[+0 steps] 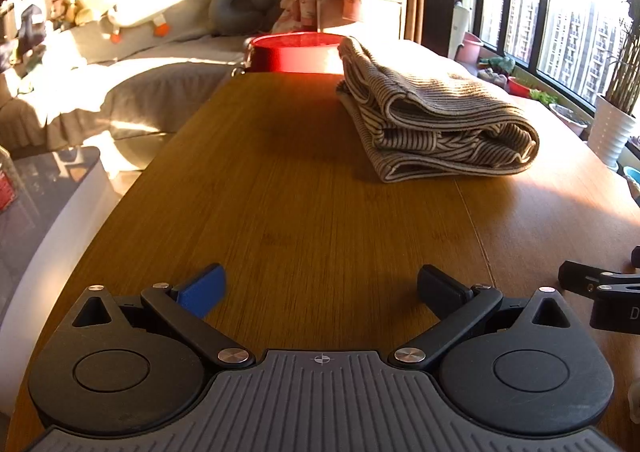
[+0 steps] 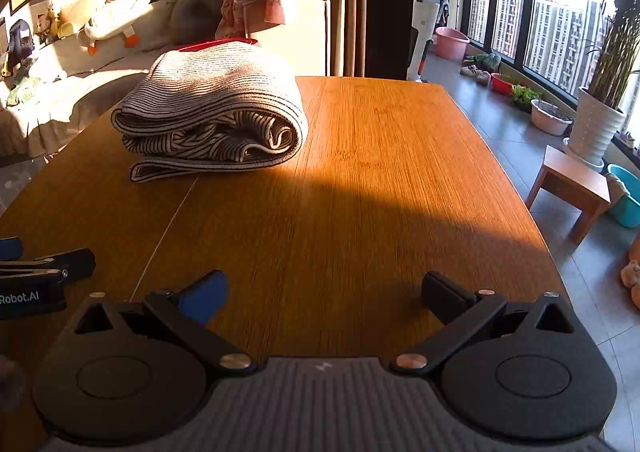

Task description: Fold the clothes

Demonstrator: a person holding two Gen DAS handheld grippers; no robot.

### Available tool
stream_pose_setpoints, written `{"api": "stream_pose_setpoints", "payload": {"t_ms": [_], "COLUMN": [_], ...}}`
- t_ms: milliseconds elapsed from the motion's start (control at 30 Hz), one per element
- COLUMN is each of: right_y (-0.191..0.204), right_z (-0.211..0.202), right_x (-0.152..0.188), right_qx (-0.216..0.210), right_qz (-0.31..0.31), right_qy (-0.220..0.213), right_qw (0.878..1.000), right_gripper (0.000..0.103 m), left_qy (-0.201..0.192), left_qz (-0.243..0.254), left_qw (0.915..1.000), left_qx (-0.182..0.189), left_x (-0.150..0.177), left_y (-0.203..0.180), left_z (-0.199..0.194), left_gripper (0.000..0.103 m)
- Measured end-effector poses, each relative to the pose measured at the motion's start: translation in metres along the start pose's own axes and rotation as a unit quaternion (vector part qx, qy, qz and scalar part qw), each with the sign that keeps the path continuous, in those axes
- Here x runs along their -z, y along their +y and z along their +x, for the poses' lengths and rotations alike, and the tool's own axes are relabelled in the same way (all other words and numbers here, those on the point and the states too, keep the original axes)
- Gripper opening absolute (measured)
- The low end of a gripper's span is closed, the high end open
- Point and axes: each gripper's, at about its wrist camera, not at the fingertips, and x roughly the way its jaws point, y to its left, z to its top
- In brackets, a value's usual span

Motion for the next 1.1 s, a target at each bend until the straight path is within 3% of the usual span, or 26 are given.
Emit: {"api": "stream_pose_setpoints", "payload": {"t_ms": [1100], "right_y": [0.0004], "right_z": [0.0027], "right_x": [-0.0020], "right_qx": [-0.002], "right_qz": [-0.002], "right_qy": [0.000], "right_qw": [1.000], "right_gripper": [0.103], "left_qy": [-0.002], "left_qz": [-0.003], "left_qw": [1.0000], "left_qx": [-0.001], "left_x": [-0.0012], "left_y": [-0.0014], "left_z": [0.0019], "left_gripper": [0.103]}}
